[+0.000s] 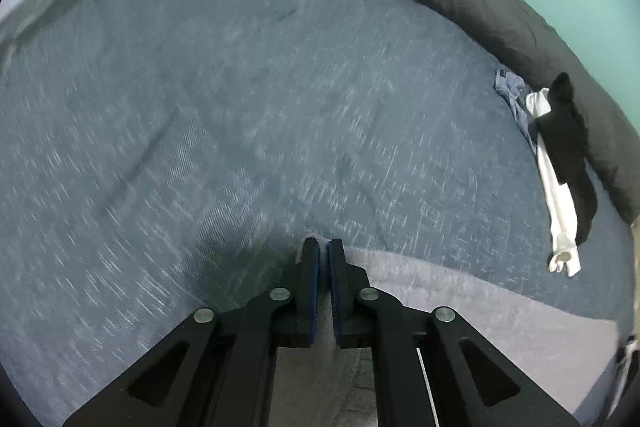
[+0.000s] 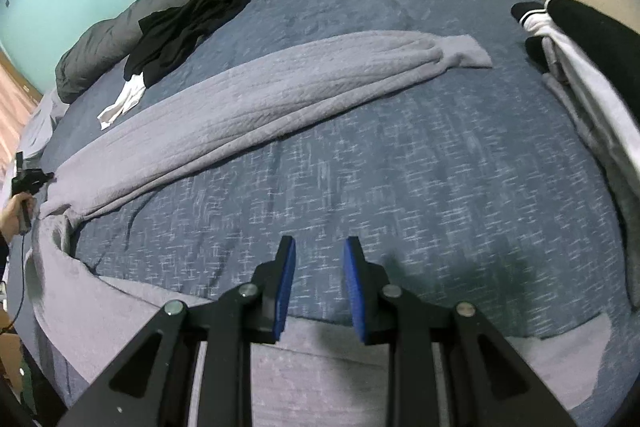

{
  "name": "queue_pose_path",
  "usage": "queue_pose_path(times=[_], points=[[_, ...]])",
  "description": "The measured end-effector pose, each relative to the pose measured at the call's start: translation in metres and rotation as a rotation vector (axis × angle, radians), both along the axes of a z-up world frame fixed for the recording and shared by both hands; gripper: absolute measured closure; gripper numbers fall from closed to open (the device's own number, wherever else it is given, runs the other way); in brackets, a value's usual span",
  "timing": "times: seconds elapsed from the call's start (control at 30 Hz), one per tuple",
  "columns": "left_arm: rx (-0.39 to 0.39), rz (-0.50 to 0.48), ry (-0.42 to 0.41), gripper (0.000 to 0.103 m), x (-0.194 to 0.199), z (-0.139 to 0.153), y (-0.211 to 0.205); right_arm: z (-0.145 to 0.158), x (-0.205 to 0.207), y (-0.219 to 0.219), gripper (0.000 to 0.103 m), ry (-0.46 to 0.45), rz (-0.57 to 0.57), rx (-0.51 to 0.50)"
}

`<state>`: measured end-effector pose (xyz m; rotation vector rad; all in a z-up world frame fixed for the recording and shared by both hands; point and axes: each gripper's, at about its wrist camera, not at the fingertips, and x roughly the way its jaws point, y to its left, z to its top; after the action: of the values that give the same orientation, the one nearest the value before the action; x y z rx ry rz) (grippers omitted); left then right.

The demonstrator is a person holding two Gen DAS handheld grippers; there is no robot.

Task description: Fold clothes

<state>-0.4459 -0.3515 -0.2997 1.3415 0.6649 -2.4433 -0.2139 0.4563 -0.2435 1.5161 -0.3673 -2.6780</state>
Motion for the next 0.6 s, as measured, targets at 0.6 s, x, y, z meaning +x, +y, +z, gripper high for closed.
queue_pose_path(times=[0.6], points=[[-0.011,-0.282,-0.001,0.062,0.133,0.062,0.04,0.01,-0.008,-0.106,0.06,0.053,0.131,-0.22]])
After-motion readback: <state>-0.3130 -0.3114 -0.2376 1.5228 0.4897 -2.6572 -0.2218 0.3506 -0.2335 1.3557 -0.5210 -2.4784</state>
